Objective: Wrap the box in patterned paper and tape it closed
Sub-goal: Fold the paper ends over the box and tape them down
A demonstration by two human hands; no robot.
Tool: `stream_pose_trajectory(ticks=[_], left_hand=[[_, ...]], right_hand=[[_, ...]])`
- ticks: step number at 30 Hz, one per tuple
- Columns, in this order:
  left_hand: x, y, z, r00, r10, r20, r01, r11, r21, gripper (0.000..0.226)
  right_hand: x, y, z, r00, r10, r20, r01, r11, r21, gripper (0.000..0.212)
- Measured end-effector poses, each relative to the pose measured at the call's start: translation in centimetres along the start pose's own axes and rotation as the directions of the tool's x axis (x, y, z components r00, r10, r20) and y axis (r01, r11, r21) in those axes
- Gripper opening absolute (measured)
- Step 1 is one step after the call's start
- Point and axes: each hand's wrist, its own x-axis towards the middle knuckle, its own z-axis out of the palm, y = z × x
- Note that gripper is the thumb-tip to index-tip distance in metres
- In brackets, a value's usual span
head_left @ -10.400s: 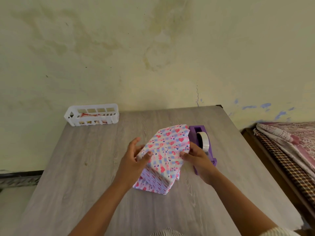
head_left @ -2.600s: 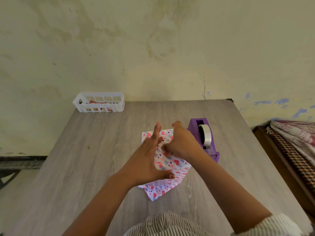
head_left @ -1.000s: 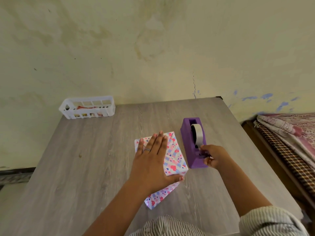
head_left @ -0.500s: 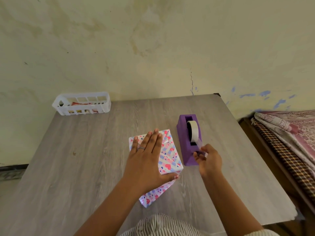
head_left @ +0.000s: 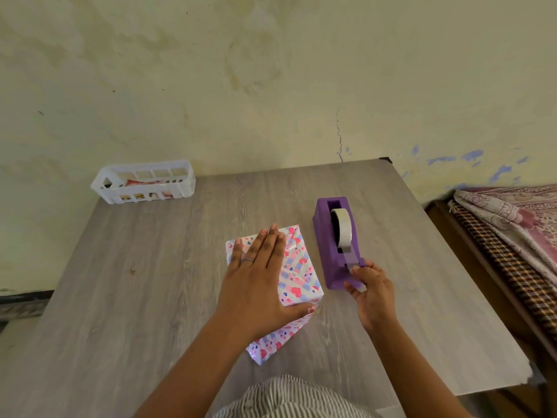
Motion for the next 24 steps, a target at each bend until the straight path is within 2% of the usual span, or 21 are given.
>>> stream_pose_trajectory(ticks=[3,7,12,16,18,21,24], left_hand=[[-0.1,0.0,-0.1,1.000,0.001,0.009,-0.001,1.000,0.006,0.122],[-0.1,0.0,0.0,1.000,0.002,0.015,-0.003,1.000,0.006,0.122],[-0.1,-0.1,0.1,1.000,-0.001,0.027,0.001,1.000,0.007,0.122],[0.0,-0.1,0.1,1.000,-0.002,0.030,0.002,1.000,0.009,0.125],[0.0,-0.1,0.1,1.000,-0.004,0.031,0.004,1.000,0.016,0.122],[0.0,0.0,0.0,0.999,-0.008,0.040,0.008,1.000,0.012,0.120],[0.0,0.0,0.0,0.999,-0.002,0.035,0.002,1.000,0.006,0.125]], right_hand=[[0.1,0.4,-0.1,1.000,-0.016,0.007,0.016,1.000,-0.013,0.033],[0.0,0.7,-0.4,0.998,-0.054,0.023,0.055,0.996,-0.074,0.021],[0.2,0.9,-0.8,0.994,-0.096,0.044,0.102,0.983,-0.151,0.021],[0.8,1.4,-0.9,0.992,-0.129,0.007,0.126,0.952,-0.278,0.014],[1.2,1.6,-1.0,0.983,-0.180,-0.030,0.153,0.903,-0.402,0.015],[1.6,1.6,-1.0,0.951,-0.309,-0.014,0.234,0.749,-0.620,0.018],[1.6,1.4,-1.2,0.928,-0.372,0.037,0.287,0.645,-0.708,0.016]])
